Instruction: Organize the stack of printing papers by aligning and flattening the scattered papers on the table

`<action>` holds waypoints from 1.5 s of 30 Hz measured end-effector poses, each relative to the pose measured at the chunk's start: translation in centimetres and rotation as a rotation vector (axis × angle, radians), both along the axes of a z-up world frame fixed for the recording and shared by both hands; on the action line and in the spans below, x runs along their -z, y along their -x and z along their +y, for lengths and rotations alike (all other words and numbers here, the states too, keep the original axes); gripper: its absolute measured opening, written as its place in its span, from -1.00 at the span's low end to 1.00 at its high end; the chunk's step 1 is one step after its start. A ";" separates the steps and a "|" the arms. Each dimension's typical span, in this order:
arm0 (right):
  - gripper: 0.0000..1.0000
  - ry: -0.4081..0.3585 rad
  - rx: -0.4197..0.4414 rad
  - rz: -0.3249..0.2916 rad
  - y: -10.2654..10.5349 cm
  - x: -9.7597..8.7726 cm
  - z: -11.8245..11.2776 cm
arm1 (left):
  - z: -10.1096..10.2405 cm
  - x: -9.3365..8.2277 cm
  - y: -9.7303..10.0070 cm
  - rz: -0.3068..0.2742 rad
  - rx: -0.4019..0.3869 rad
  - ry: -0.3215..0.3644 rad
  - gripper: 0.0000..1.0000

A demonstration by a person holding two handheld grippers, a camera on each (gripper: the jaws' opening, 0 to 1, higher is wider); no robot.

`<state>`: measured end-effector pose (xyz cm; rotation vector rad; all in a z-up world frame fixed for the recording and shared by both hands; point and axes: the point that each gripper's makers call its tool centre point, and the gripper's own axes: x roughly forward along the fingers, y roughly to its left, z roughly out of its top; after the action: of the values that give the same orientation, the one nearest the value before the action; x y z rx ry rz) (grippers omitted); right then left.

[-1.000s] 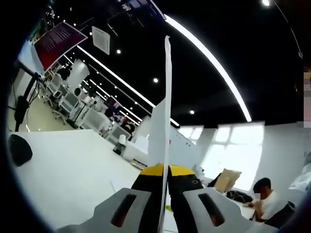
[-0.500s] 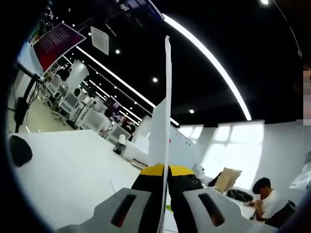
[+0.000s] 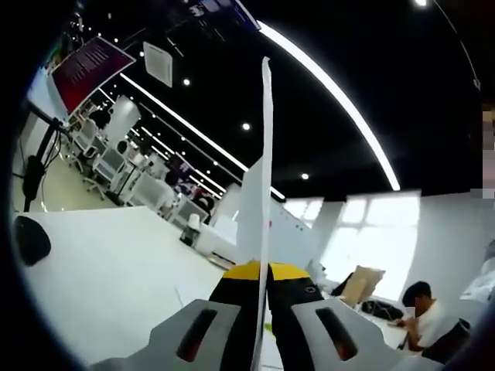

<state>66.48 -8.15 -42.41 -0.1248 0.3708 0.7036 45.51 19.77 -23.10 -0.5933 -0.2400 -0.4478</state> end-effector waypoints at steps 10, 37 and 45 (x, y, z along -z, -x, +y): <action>-0.89 -0.011 0.025 0.008 -0.1 0.1 -0.1 | 0.1 -0.1 0.0 -0.003 -0.001 0.005 -0.88; -1.00 -0.231 0.110 0.088 0.8 -1.6 -1.0 | 0.5 0.5 -0.2 0.012 -0.009 0.017 -0.88; -1.00 -0.299 0.117 0.078 1.5 -2.6 -1.2 | 0.6 0.4 0.1 0.008 -0.012 0.015 -0.88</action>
<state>64.99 -9.39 -39.76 0.2063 0.3402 0.6415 45.43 20.33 -23.48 -0.6078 -0.2393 -0.4320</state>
